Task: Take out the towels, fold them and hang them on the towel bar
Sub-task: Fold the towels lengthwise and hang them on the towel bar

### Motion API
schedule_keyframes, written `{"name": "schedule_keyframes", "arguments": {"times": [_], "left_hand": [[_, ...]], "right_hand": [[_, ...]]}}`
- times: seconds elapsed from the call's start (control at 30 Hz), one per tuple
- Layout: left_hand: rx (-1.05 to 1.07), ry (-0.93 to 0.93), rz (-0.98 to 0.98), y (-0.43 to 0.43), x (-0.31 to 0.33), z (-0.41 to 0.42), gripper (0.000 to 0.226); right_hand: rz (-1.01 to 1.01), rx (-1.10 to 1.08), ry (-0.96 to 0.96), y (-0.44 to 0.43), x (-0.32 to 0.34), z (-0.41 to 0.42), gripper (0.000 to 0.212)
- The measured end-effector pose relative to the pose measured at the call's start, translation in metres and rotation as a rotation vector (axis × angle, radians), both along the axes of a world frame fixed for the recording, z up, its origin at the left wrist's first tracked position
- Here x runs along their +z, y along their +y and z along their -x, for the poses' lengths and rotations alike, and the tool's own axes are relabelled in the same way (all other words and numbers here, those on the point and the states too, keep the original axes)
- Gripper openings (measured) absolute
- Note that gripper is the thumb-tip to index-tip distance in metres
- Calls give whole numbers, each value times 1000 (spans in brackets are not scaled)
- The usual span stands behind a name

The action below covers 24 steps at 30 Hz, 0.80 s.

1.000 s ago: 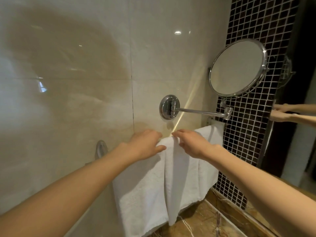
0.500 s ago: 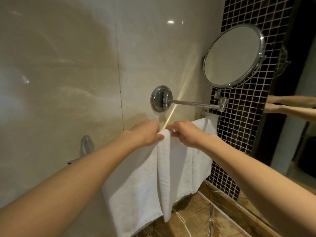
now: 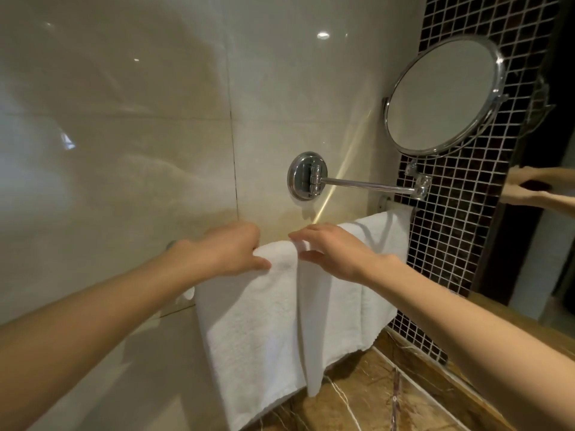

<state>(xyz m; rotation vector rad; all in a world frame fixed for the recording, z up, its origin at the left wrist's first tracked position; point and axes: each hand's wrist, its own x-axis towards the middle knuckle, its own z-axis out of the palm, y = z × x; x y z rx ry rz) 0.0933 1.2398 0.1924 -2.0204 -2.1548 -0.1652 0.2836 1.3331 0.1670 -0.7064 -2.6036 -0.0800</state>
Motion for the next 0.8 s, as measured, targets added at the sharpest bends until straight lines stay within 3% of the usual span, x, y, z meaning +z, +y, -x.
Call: {"name": "schedule_keyframes", "arguments": {"times": [0.07,0.3,0.43,0.57,0.63,0.8], "left_hand": [[-14,-17,4,-4,-1,2,48],[-30,-40,-27,-7,-10,7,39],[-41,-29,-45,-9,-14,8,34],[-38,9,-44,-10,-13,4,32],[-65,-6,-51,-8,-13,1,31],[-142,55,-171,10,-17,-30,38]], "right_hand": [[18,19,0,0,0,8,22],[69,38,-64,8,3,15,14],[119,28,-113,11,5,15,22],[232,2,25,13,2,8,39],[196,-62,69,19,0,1,42],[110,-184,-30,36,-1,-21,40]]}}
